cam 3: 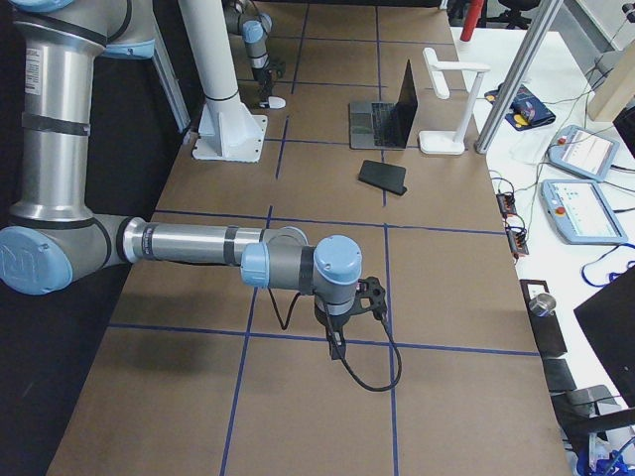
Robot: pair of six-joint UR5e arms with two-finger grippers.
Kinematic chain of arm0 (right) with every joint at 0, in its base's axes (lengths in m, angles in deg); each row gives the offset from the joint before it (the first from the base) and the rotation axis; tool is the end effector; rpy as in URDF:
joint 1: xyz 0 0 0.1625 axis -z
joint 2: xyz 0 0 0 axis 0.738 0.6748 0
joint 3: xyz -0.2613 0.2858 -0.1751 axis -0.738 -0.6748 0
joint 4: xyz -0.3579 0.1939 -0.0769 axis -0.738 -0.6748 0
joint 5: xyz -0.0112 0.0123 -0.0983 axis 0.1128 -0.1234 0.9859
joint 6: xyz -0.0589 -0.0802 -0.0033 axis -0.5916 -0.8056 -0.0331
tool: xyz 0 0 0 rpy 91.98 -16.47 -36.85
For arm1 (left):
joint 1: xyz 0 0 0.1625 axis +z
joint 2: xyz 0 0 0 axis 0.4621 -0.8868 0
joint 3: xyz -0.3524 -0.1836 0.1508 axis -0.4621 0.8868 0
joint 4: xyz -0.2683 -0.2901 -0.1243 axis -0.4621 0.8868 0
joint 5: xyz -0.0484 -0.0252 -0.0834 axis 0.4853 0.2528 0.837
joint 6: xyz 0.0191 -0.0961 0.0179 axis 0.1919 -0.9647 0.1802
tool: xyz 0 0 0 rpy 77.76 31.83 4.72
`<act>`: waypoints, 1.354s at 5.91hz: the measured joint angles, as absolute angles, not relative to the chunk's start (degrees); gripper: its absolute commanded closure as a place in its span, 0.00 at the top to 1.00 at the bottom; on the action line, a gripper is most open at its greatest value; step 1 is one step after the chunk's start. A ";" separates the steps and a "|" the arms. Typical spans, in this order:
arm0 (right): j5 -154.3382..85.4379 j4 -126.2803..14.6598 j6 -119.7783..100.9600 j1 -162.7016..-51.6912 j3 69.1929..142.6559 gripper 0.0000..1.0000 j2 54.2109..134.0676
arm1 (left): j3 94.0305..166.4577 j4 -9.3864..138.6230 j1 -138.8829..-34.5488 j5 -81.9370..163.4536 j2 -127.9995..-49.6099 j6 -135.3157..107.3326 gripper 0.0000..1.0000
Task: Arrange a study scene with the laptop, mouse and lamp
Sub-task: 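Grasp the white mouse with the left gripper and lift it, then carry the mouse over the black mouse pad with the left gripper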
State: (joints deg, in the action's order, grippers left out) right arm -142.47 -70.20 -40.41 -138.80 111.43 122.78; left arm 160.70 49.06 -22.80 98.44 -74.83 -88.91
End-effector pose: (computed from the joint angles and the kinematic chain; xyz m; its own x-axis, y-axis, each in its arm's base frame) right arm 0.0771 -0.4263 0.6603 0.7352 -0.2214 0.6407 0.1677 0.9752 0.1445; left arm 0.5048 -0.1107 0.3411 0.6703 0.0615 -0.7395 0.0531 0.9900 0.1305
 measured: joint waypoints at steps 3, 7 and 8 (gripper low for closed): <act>-142.54 -70.12 -40.41 -138.79 111.45 1.00 122.71 | 166.82 44.47 -25.61 98.86 -75.56 -88.14 0.27; -142.64 -69.77 -40.39 -138.79 111.24 1.00 122.83 | 157.13 39.73 -36.79 103.95 -94.47 -79.92 0.27; -142.68 -69.71 -40.21 -138.79 111.18 1.00 122.85 | 150.80 39.78 -40.19 107.11 -100.95 -78.43 0.27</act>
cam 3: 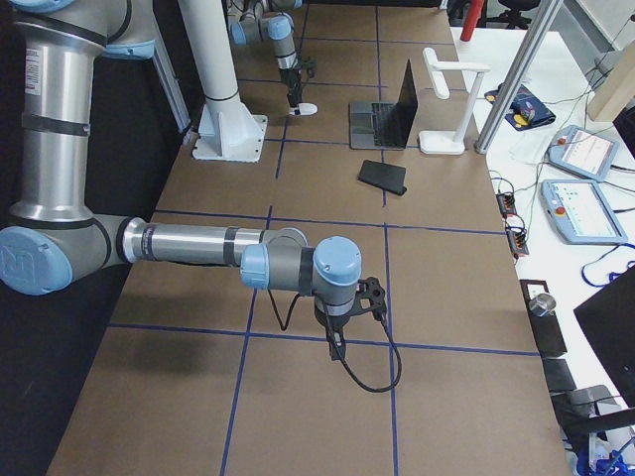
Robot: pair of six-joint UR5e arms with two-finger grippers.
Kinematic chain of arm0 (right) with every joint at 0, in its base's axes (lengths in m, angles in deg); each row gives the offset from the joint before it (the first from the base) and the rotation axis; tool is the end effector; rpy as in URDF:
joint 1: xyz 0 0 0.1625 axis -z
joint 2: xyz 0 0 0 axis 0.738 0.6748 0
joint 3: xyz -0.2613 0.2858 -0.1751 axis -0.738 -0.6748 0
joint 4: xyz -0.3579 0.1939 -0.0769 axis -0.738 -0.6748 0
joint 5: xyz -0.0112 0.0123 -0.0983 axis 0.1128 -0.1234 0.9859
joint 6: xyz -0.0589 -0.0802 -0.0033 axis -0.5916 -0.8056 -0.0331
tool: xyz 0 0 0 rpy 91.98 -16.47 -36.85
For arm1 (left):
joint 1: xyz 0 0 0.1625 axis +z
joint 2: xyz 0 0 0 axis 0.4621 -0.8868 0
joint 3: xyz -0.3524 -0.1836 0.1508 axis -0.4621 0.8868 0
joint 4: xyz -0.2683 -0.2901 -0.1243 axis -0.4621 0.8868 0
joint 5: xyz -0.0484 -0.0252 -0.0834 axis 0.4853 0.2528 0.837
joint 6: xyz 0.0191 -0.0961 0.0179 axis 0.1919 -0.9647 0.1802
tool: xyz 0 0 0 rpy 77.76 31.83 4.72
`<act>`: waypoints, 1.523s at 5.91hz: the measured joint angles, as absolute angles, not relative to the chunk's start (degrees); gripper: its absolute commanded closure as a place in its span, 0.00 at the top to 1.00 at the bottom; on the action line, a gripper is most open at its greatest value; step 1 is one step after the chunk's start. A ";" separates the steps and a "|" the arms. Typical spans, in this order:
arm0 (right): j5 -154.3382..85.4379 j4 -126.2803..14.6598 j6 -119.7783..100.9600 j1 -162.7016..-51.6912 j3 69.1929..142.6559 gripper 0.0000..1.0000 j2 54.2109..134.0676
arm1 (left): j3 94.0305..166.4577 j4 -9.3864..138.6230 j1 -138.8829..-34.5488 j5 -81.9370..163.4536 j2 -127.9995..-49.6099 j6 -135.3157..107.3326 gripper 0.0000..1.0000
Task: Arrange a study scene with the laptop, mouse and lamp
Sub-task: 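Carry the mouse over the black mouse pad with the left gripper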
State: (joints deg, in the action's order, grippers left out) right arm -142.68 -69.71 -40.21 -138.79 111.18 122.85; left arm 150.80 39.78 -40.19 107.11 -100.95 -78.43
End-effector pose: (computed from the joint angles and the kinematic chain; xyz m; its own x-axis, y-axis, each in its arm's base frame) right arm 0.0767 -0.4261 0.6618 0.7334 -0.2200 0.6432 0.1648 0.9755 0.1458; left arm 0.5523 -0.2645 0.1857 0.6005 0.0576 -0.7976 0.1382 0.9749 0.1745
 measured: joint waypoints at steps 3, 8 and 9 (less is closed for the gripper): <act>-143.00 -69.61 -38.29 -138.74 111.19 1.00 122.86 | 127.55 40.83 -47.56 112.89 -122.05 -75.57 0.26; -143.08 -69.59 -37.97 -138.71 111.28 1.00 122.86 | 82.25 58.92 -52.09 114.35 -147.95 -75.34 0.27; -143.11 -69.61 -37.96 -138.71 111.28 1.00 122.86 | 76.37 63.33 -52.35 113.98 -149.88 -75.52 0.38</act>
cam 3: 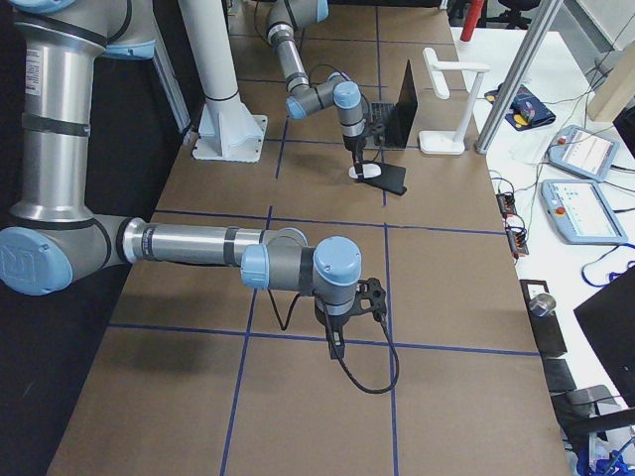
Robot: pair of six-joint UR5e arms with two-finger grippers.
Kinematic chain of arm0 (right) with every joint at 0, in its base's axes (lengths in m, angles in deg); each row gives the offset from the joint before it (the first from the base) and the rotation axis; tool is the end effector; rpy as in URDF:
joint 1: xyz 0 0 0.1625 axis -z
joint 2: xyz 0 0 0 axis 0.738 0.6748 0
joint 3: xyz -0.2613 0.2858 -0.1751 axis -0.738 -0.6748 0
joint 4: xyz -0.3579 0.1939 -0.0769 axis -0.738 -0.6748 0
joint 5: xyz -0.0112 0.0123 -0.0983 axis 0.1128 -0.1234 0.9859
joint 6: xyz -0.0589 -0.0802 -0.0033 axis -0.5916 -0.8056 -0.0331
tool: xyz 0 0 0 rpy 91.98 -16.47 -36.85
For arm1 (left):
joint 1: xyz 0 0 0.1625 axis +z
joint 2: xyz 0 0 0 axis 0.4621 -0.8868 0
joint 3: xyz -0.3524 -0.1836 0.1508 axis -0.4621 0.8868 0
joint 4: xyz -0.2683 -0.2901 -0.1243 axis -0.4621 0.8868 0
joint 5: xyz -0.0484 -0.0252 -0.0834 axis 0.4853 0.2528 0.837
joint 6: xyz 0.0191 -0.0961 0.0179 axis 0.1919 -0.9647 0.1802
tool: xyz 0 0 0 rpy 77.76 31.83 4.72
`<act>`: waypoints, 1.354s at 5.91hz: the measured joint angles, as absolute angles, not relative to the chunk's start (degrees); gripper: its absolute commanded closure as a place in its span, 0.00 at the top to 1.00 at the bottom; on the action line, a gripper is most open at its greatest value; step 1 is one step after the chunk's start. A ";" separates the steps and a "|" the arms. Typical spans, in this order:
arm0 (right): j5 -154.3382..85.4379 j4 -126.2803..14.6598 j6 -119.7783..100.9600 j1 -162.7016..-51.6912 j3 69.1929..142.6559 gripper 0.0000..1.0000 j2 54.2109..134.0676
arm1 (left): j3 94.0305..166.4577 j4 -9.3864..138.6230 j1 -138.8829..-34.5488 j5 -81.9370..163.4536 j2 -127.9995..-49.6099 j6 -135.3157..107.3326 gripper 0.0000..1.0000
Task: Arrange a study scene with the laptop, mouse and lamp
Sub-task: 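Carry the mouse over the black mouse pad with the left gripper, then lower the mouse onto the pad and open the left gripper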
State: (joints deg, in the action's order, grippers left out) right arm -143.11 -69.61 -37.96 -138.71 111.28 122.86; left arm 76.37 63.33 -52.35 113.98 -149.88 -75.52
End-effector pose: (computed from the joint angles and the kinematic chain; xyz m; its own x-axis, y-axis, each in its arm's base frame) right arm 0.0756 -0.4264 0.6604 0.7343 -0.1847 0.6533 0.1362 0.9828 0.1249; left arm 0.7696 -0.4937 0.0294 0.6188 -0.0253 -0.7851 0.2178 0.9658 0.1405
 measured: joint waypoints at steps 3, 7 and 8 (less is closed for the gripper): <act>-143.19 -69.68 -37.88 -138.71 111.15 1.00 122.86 | 70.64 67.61 -52.56 112.85 -152.14 -76.21 1.00; -142.94 -69.68 -37.86 -138.54 110.83 1.00 122.86 | 73.32 65.85 -55.29 121.25 -152.92 -75.48 1.00; -142.92 -69.68 -37.81 -138.54 110.75 1.00 122.86 | 78.57 61.68 -56.50 124.26 -150.59 -75.30 1.00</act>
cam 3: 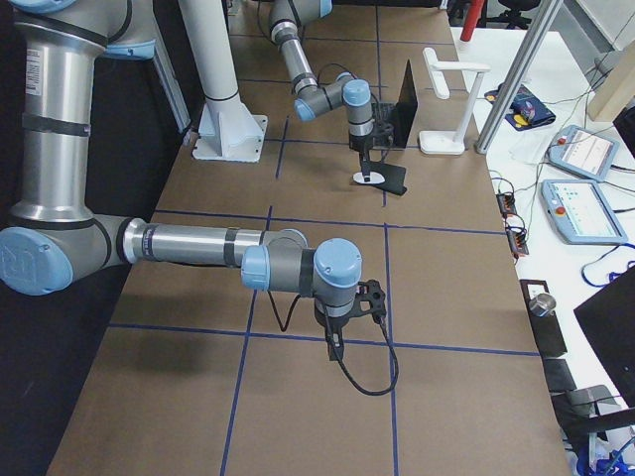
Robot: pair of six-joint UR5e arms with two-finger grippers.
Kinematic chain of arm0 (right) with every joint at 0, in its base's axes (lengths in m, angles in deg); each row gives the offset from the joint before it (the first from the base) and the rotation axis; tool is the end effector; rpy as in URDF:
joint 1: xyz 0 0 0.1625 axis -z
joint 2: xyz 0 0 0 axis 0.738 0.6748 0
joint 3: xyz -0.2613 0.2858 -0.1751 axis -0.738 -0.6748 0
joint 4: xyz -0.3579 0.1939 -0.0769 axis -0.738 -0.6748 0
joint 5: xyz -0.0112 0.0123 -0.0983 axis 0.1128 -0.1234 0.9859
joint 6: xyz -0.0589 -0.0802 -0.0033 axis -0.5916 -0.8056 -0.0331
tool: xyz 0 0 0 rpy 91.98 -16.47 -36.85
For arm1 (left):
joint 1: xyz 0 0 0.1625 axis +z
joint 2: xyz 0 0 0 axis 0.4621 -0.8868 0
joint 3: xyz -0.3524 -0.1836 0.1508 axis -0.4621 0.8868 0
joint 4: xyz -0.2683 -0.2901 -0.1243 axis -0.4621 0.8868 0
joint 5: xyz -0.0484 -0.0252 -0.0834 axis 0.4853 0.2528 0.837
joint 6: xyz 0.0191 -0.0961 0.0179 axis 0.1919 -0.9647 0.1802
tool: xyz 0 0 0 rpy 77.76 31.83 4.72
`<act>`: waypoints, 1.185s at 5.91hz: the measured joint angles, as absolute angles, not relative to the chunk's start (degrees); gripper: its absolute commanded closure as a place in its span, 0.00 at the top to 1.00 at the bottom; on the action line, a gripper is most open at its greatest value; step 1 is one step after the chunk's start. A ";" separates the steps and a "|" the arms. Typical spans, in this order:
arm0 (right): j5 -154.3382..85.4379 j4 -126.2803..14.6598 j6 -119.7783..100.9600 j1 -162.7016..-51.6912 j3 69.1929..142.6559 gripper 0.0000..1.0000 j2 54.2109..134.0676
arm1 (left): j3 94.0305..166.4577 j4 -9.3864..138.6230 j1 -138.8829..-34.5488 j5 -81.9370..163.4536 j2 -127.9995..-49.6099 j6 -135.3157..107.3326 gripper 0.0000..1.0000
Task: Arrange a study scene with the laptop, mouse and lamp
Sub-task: 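Lower the mouse onto the pad and open the left gripper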
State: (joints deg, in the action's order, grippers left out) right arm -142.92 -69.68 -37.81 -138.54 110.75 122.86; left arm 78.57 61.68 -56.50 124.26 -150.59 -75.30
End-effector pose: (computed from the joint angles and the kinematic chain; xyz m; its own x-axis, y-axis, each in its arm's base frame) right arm 0.0746 -0.4258 0.6653 0.7361 -0.1775 0.6532 0.1376 0.9841 0.1124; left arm 0.7300 -0.5270 0.0019 0.5675 -0.0478 -0.8220 0.1518 0.9873 0.0475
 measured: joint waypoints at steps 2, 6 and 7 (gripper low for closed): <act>-142.97 -69.66 -36.97 -138.53 110.40 1.00 122.86 | 102.45 46.80 -57.23 126.76 -138.58 -70.31 1.00; -143.00 -69.60 -36.72 -138.53 110.31 1.00 122.86 | 138.21 30.92 -58.07 127.18 -116.53 -59.17 1.00; -143.00 -69.59 -36.72 -138.53 110.31 1.00 122.86 | 142.14 30.48 -58.52 127.22 -112.95 -57.06 1.00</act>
